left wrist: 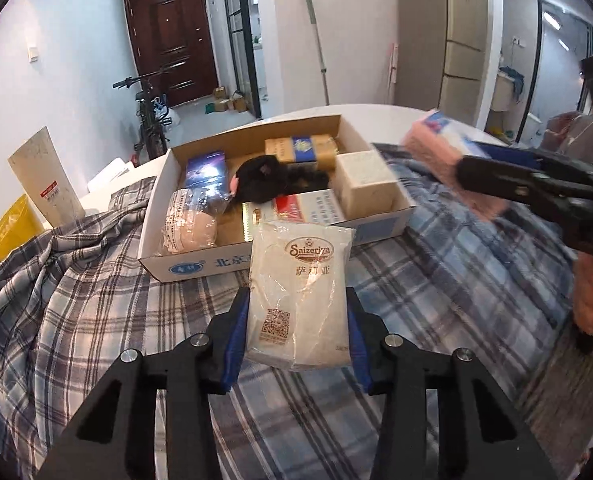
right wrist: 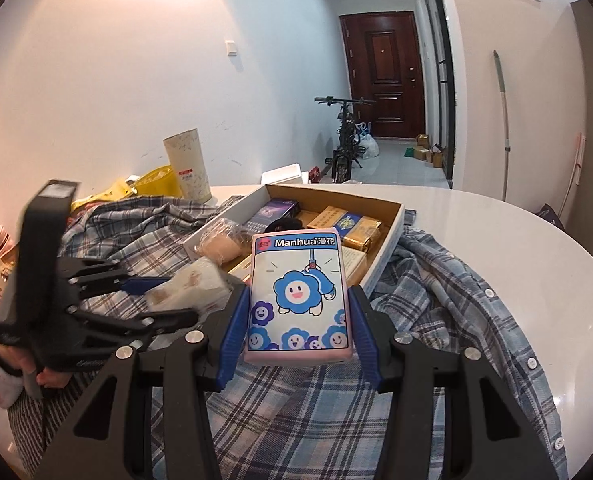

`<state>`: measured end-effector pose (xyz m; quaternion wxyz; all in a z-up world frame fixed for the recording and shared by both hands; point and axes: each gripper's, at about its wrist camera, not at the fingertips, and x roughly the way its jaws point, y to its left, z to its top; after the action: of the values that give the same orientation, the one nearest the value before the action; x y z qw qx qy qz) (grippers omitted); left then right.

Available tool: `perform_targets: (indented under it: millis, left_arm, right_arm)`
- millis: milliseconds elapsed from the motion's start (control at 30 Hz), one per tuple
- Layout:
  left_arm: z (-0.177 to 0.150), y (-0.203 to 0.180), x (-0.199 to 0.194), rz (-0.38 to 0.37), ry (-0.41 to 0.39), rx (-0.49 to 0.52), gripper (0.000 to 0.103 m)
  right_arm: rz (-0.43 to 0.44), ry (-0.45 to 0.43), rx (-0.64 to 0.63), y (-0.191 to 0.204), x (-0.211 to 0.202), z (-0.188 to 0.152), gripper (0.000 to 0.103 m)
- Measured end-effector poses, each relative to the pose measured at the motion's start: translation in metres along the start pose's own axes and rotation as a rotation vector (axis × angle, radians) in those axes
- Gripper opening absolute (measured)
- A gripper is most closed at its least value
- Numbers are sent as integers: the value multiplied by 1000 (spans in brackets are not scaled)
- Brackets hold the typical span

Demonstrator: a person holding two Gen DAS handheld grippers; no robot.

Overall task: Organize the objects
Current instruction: 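Lower the white bag into the cardboard box with the left gripper while the right gripper holds the Manhua box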

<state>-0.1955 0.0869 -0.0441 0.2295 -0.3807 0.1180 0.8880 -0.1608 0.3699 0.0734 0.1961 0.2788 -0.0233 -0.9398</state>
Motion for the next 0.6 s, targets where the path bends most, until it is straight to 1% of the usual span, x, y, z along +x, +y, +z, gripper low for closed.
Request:
perform_targets:
  millis: [100, 200, 300, 400, 500, 600]
  left_arm:
    - [0, -2, -14, 1, -23, -4, 46]
    - [-1, -2, -24, 25, -54, -4, 46]
    - [2, 0, -29, 26, -81, -45, 46]
    - [7, 3, -27, 14, -94, -80, 46]
    - [13, 4, -22, 20, -93, -98, 46]
    - [19, 5, -21, 27, -101, -109, 46]
  right_arm:
    - [-9, -11, 7, -2, -2, 1, 48]
    - [-30, -29, 11, -4, -5, 2, 48]
    - [-56, -42, 27, -8, -7, 3, 48]
    - [-71, -51, 50, -13, -8, 4, 48]
    - [-98, -64, 61, -17, -10, 4, 48]
    - [-100, -69, 73, -20, -11, 4, 48]
